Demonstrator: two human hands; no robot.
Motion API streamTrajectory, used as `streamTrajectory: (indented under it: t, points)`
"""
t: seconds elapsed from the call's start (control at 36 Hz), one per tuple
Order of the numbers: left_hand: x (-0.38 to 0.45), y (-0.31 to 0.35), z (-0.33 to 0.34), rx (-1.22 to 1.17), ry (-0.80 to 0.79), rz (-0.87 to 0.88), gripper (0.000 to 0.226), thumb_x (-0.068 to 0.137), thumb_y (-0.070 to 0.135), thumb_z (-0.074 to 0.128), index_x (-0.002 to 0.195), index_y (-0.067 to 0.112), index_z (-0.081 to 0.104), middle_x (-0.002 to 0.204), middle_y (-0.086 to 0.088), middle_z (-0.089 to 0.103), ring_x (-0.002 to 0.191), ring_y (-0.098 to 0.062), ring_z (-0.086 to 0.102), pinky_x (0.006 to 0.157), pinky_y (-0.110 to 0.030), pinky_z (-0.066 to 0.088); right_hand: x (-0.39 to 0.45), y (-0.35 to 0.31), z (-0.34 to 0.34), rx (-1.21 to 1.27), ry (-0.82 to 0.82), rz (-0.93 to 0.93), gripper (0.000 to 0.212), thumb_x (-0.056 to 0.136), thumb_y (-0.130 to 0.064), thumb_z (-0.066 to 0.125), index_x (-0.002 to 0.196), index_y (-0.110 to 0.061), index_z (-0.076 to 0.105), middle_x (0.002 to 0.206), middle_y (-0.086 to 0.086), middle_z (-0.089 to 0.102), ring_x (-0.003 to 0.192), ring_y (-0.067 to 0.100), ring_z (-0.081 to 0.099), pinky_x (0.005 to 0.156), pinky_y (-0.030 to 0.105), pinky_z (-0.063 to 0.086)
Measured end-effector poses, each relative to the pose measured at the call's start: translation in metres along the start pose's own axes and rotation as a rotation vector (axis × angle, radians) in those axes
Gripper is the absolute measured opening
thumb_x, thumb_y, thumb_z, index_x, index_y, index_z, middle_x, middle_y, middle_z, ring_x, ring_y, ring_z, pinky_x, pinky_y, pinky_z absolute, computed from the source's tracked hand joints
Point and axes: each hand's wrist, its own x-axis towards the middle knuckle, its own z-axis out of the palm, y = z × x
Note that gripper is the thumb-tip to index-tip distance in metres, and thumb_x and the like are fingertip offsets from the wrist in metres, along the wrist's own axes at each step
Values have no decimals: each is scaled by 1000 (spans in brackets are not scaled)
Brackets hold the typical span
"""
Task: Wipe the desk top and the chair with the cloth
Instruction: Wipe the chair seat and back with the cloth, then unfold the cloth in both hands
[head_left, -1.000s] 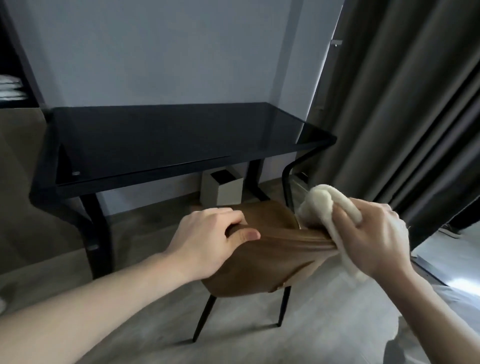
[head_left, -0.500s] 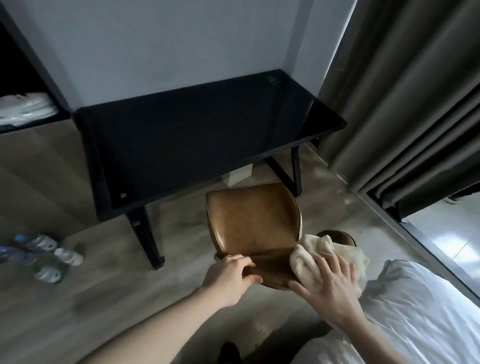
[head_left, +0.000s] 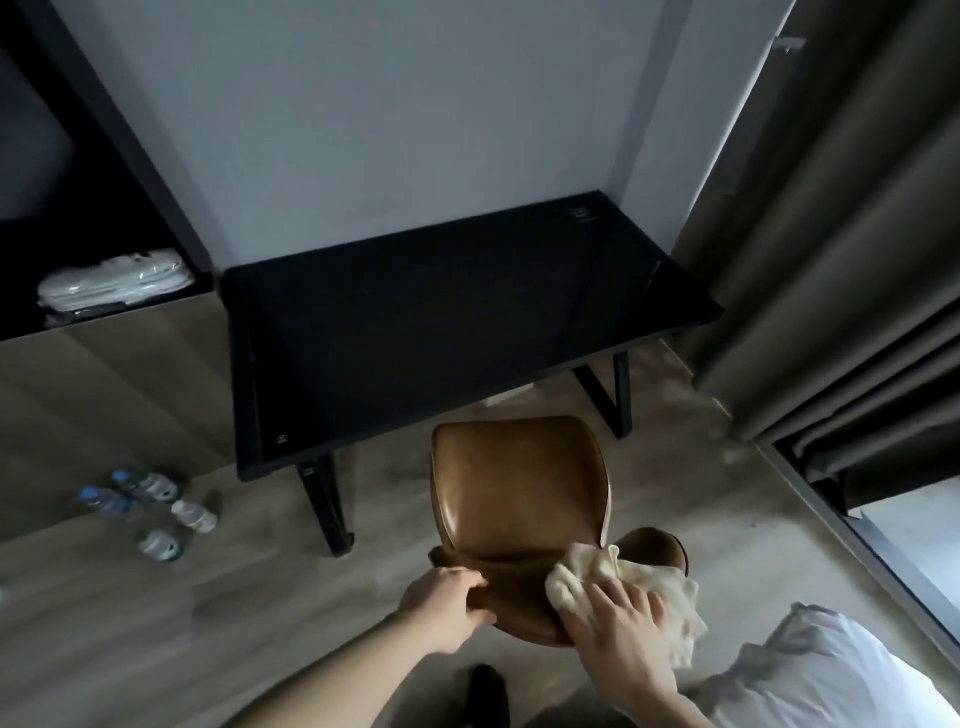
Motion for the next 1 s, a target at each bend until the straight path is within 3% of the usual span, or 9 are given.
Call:
streamTrajectory:
  t: [0.17,0.22,0.39,0.5,0.67,0.75,0.83,0.92,1.0]
  points:
    - [-7,2,-32,-147,81,10,25,93,43,65,118,41,65,123,11,62,107,-12,60,92,-27,49,26,-19,-51,230,-126,-40,56,93,-75,24,124,-42,57,132,-28,48,119,13,56,100,38,40]
    - [-13,-2,-48,-231,179,17,18,94,40,65,111,44,63,117,18,60,106,-7,60,89,-24,49,41,-35,-63,511,-189,-56,70,81,-89,30,105,-35,67,116,-17,52,102,6,59,93,33,45]
    - [-36,-41,-99,-422,395,-10,51,89,45,71,136,47,51,135,22,55,123,-2,54,103,-32,50,81,-109,-95,847,-281,-168,38,98,-54,51,100,-21,70,111,1,58,103,13,62,85,25,53]
    - [-64,-77,-137,-458,525,1,70,81,43,77,138,56,38,146,20,45,133,-4,46,112,-37,43,98,-171,-113,858,-298,-305,46,95,-62,52,101,-19,69,106,3,65,99,14,67,89,36,57]
    - [-108,-137,-194,-579,656,52,89,76,39,85,150,43,36,149,29,33,136,8,35,114,-22,32,105,-264,-136,848,-376,-509,41,100,-54,51,107,-18,69,103,3,72,99,17,70,88,37,58]
    - [-128,-179,-221,-618,602,26,81,71,49,84,141,48,43,149,31,37,136,4,39,116,-29,34,104,-310,-139,879,-412,-565,42,101,-52,51,105,-14,69,100,3,73,96,19,70,86,39,57]
    - [-146,-219,-246,-688,578,31,58,72,54,82,125,42,62,128,26,63,122,2,56,110,-36,44,104,-356,-139,963,-451,-558,37,106,-40,48,114,-11,69,109,8,74,105,22,71,90,38,57]
    - [-165,-245,-269,-726,647,60,22,85,34,80,106,31,73,104,17,74,102,-1,67,98,-37,52,105,-398,-138,1077,-491,-479,34,108,-31,42,122,-12,67,115,5,74,110,17,69,85,25,55]
    - [-177,-266,-289,-803,697,66,18,88,26,77,106,28,73,102,9,76,98,-7,71,91,-36,55,109,-437,-129,1142,-535,-380,35,108,-35,40,128,-20,65,117,-1,74,109,14,70,86,29,56]
